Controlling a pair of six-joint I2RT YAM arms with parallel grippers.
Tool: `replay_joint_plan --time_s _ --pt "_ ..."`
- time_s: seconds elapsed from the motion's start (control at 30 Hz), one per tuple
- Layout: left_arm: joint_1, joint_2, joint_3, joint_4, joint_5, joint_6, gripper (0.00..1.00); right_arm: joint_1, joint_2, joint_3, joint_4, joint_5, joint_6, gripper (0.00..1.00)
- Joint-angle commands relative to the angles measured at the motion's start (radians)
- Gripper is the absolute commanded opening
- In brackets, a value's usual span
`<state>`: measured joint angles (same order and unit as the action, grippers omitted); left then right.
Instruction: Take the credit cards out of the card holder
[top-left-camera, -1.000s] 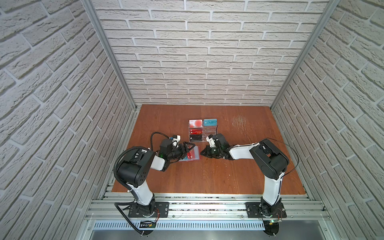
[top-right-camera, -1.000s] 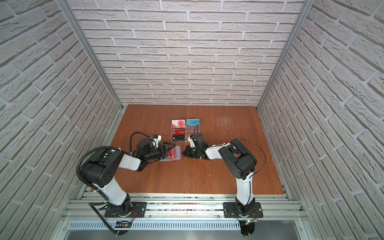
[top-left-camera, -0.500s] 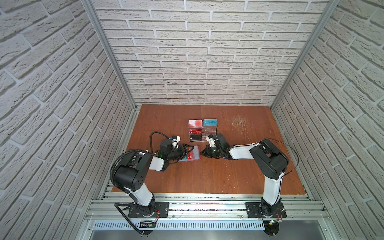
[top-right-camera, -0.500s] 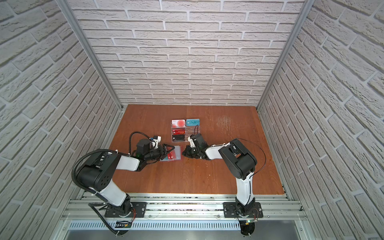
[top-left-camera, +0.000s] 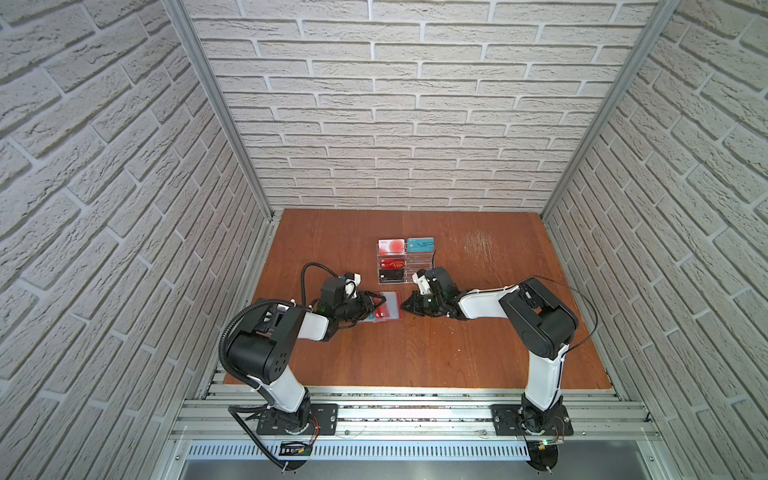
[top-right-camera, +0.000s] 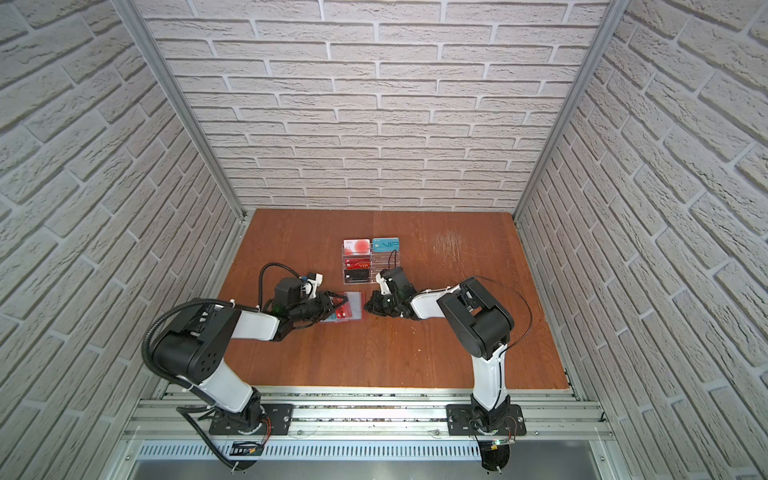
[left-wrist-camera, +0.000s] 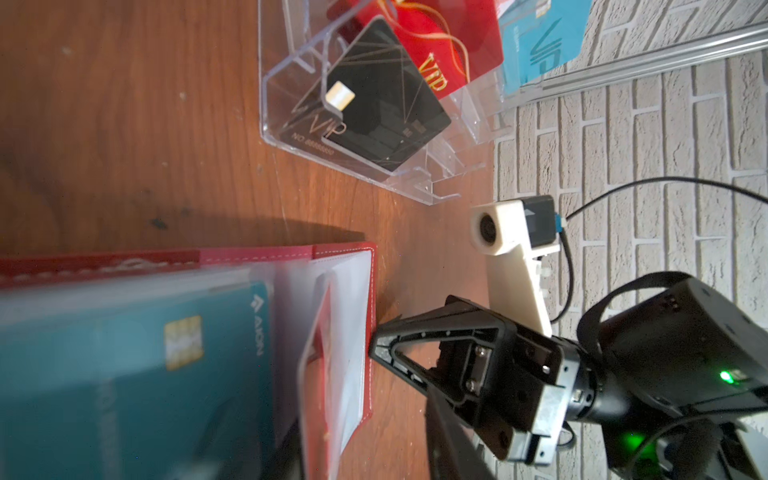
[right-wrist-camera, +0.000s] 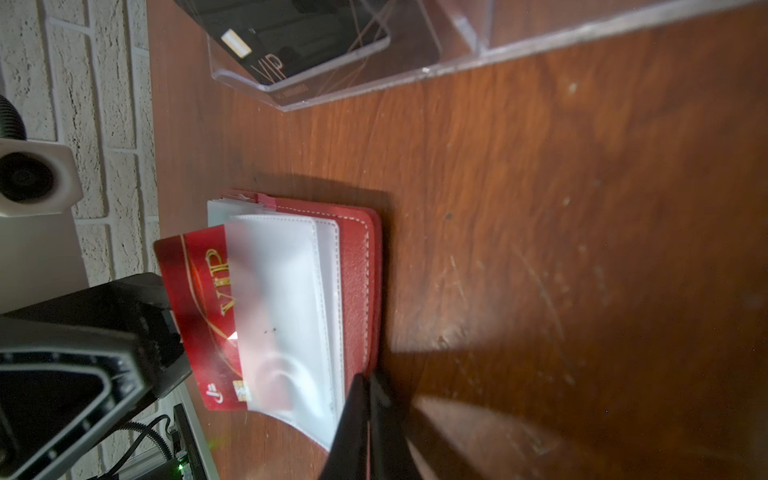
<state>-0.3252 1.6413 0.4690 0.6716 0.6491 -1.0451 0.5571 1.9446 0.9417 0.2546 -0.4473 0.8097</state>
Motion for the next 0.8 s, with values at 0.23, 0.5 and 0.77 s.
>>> replay_joint_plan --time_s 0.23,0.5,0.77 --pt "0.006 -0.029 0.031 -0.047 -0.016 0.069 0.17 -0.006 0.011 -0.009 -0.044 0.008 0.008 0.06" --pt "0.008 -0.044 0.045 -0.118 -0.032 0.109 0.09 -0.004 0.005 -0.011 -0.041 0.007 0.009 0.06" --pt "0.007 -0.054 0.076 -0.226 -0.059 0.168 0.05 -0.005 -0.009 -0.02 -0.035 0.002 0.011 0.06"
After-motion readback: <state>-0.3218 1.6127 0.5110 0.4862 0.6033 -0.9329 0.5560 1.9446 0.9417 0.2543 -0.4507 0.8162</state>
